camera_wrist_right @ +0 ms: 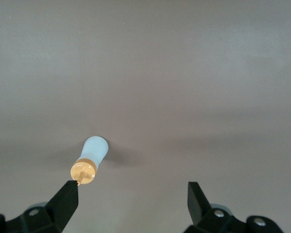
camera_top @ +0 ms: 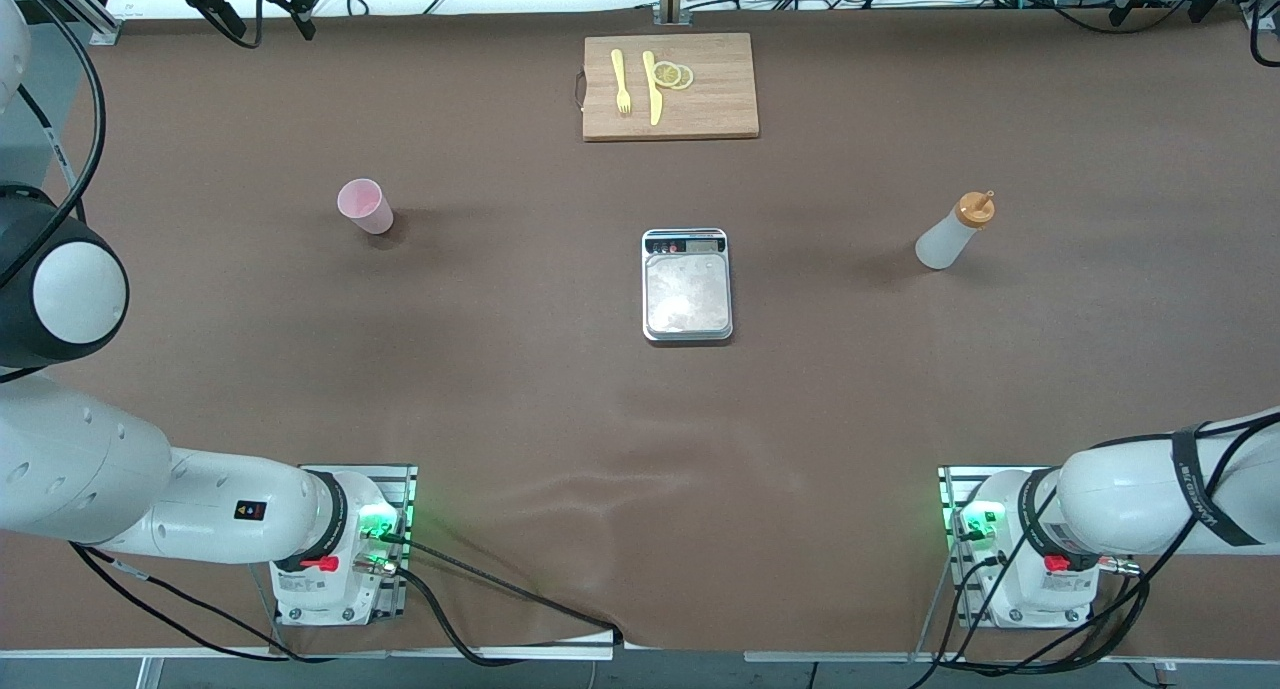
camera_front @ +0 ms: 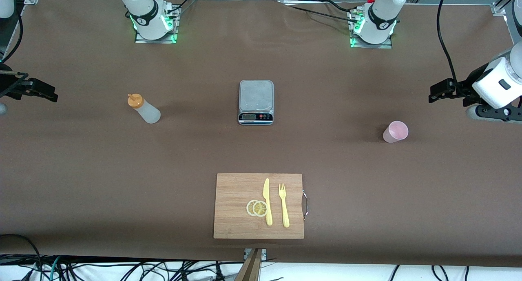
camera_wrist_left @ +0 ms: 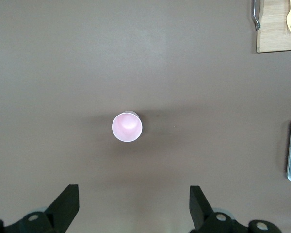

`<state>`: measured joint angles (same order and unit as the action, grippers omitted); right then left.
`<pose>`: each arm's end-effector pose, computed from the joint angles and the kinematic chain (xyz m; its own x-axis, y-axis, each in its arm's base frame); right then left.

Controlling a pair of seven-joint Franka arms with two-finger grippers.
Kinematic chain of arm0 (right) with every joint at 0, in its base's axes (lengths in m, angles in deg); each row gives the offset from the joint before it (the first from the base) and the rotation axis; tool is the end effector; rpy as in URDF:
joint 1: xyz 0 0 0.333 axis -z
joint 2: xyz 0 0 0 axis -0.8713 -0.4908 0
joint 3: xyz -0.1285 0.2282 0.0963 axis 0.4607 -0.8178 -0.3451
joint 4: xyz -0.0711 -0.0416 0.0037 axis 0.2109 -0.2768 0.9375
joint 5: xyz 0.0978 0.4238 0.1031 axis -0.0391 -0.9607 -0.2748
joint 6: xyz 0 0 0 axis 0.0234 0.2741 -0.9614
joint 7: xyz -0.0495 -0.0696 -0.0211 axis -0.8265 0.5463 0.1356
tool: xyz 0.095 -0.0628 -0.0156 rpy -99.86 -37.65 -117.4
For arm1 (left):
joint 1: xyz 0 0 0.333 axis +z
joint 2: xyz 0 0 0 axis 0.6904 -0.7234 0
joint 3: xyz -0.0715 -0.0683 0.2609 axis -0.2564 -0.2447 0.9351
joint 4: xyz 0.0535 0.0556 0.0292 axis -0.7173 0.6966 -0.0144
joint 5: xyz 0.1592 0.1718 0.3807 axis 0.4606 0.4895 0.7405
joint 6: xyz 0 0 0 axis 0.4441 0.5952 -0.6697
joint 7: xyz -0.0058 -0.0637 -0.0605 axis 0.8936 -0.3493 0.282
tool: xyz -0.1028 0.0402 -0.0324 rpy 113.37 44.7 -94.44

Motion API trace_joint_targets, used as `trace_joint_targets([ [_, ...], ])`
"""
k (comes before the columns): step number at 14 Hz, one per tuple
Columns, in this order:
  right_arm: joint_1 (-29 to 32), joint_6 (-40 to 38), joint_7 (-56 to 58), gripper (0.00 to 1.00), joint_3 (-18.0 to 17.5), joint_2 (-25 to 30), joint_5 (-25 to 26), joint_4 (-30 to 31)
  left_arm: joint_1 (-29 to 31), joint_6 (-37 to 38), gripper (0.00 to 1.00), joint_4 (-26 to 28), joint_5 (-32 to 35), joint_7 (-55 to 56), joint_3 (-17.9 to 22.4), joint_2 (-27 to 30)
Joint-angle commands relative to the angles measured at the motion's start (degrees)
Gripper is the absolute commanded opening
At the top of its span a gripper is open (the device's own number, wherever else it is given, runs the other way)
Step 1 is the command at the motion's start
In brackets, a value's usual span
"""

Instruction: Add sauce to pink cup with both arms

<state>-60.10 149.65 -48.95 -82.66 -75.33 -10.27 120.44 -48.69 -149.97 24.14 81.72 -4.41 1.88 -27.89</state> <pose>0.6311 -0.0611 0.5223 0.9969 -0.0335 -0.0713 -0.0292 -0.9978 0.0603 0.6326 -0.0159 0.5240 0.9892 -0.0679 -0.1295 -0.0637 -0.9973 0.0364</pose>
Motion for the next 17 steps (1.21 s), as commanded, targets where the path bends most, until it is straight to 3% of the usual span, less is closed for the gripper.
trace_joint_targets([
  [1, 0.3, -0.7, 0.5, 1.0, 0.0, -0.5, 0.1, -1.3, 0.4, -0.5, 1.0, 1.1, -1.1, -0.3, -0.2, 1.2],
  [17, 0.3, -0.5, 0.5, 1.0, 0.0, -0.5, 0.1, -1.3, 0.4, -0.7, 1.0, 1.8, -0.4, -0.4, -0.2, 0.9],
])
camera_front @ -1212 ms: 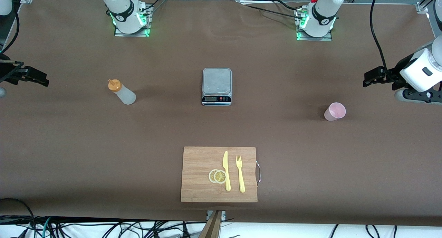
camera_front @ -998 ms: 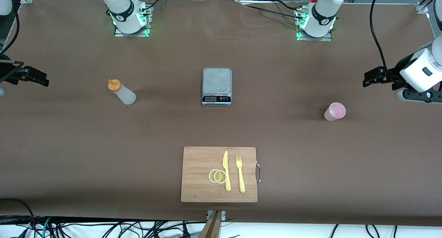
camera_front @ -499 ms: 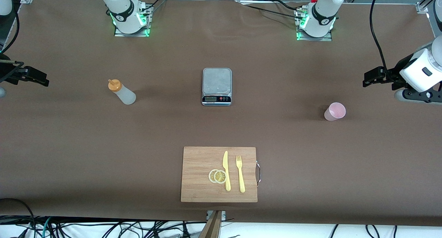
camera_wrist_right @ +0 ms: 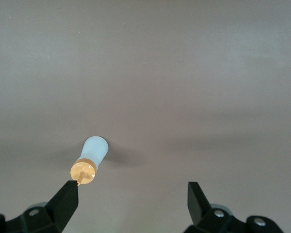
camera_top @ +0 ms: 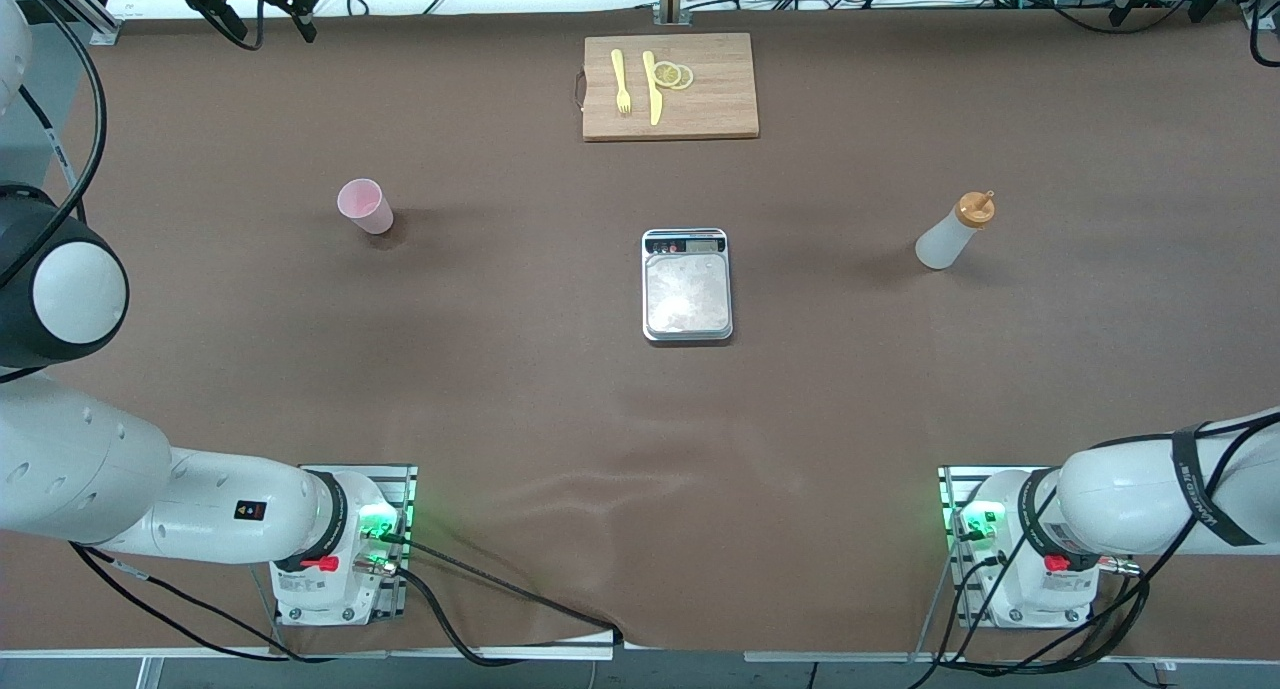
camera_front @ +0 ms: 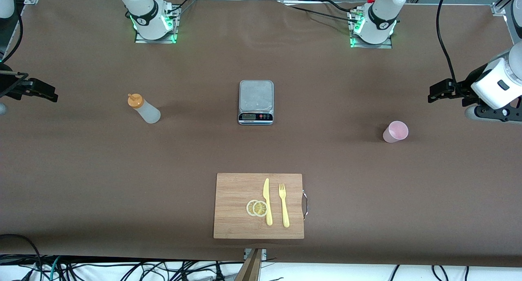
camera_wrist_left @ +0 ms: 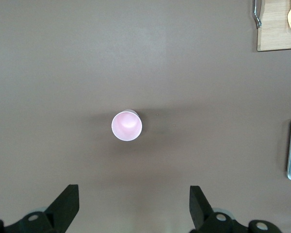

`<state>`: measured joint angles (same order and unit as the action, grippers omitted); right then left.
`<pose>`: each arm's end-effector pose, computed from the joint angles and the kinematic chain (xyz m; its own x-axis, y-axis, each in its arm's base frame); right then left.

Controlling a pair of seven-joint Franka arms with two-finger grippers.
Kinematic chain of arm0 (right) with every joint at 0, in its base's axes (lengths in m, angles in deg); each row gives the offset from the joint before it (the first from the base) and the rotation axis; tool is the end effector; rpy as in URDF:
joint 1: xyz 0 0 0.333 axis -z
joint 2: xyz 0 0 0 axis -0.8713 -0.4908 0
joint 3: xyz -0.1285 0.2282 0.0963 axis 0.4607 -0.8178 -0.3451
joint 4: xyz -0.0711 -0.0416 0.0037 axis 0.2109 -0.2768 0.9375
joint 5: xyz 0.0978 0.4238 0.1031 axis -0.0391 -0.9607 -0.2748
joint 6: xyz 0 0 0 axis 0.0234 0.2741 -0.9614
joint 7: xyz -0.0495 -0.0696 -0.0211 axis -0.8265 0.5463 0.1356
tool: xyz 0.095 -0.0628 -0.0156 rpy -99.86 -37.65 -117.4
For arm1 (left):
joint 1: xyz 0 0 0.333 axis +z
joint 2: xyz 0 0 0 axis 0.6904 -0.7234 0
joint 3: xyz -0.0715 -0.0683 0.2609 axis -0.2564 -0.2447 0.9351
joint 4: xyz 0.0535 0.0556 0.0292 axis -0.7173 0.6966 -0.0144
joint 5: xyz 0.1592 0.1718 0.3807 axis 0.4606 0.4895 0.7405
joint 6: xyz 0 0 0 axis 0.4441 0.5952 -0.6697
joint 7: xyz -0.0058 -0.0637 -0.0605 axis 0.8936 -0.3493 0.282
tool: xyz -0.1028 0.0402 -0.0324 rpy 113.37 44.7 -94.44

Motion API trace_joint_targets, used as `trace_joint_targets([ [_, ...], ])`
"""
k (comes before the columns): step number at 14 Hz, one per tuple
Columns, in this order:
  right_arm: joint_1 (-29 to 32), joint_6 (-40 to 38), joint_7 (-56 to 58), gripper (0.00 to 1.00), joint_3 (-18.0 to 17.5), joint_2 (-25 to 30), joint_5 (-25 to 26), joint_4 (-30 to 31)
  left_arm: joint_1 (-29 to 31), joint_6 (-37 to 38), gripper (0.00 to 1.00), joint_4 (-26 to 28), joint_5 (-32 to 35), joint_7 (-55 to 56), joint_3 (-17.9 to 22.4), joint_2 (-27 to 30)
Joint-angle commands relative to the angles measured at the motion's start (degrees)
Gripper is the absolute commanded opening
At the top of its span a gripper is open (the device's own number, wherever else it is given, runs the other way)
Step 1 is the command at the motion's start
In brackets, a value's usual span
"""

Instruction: Add sauce to pink cup with both arms

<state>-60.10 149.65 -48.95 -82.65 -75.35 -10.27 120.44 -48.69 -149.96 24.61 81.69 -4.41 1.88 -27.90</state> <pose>0.6312 -0.0612 0.5221 0.9969 -0.0336 -0.0716 -0.0293 -0.9977 0.0604 0.6320 -0.0159 0.5196 0.9881 -0.0679 -0.1380 -0.0633 -0.9973 0.0373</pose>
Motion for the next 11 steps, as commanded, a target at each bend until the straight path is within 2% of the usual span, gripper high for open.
trace_joint_targets([
  [1, 0.3, -0.5, 0.5, 1.0, 0.0, -0.4, 0.1, -1.3, 0.4, -0.7, 1.0, 1.3, -0.3, -0.3, -0.2, 0.9],
  [11, 0.3, -0.5, 0.5, 1.0, 0.0, -0.4, 0.1, -1.3, 0.3, -0.7, 1.0, 1.7, -0.4, -0.2, -0.2, 0.9],
])
